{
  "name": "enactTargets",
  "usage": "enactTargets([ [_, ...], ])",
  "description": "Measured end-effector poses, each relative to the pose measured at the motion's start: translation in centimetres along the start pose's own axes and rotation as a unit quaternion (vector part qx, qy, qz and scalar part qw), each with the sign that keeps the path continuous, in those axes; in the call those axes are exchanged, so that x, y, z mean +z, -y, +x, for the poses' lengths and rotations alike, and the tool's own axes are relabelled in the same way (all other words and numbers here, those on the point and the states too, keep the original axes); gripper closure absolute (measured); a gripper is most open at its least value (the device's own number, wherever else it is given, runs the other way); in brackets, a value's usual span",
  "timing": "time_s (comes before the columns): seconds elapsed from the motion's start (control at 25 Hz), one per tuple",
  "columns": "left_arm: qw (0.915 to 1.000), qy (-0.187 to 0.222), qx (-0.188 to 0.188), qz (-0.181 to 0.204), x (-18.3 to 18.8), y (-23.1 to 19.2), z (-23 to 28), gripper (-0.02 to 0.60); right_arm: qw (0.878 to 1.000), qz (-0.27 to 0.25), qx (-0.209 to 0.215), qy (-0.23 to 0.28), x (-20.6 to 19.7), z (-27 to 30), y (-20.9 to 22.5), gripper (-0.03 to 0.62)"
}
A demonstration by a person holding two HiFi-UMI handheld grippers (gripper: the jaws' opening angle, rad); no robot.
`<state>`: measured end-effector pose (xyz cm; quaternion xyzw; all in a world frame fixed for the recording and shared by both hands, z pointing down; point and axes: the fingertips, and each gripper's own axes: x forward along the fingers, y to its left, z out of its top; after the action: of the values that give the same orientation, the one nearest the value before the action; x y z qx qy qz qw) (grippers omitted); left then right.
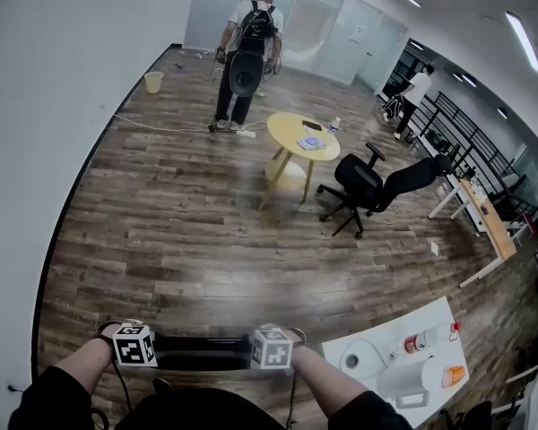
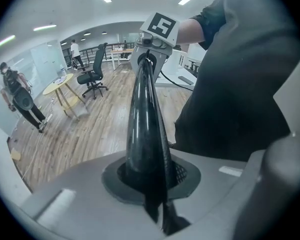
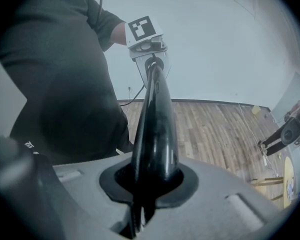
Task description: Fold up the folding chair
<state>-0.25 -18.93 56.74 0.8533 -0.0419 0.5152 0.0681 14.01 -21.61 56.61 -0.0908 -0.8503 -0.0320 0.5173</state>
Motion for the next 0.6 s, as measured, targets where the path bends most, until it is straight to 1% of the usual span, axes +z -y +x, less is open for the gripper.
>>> enactTargets([
  [0.4, 0.9984, 0.007, 0.039, -0.041, -8.7, -2.0, -5.9, 0.532, 0.999, -0.042, 0.022, -0.009, 9.7, 3.8, 3.9, 0.548],
  [0.6, 0.9957, 0.008, 0.058, -0.072, -13.2, -1.8, -9.0, 0.532, 0.996, -0.078, 0.039, -0.014, 14.8, 6.0, 5.3, 0.548],
])
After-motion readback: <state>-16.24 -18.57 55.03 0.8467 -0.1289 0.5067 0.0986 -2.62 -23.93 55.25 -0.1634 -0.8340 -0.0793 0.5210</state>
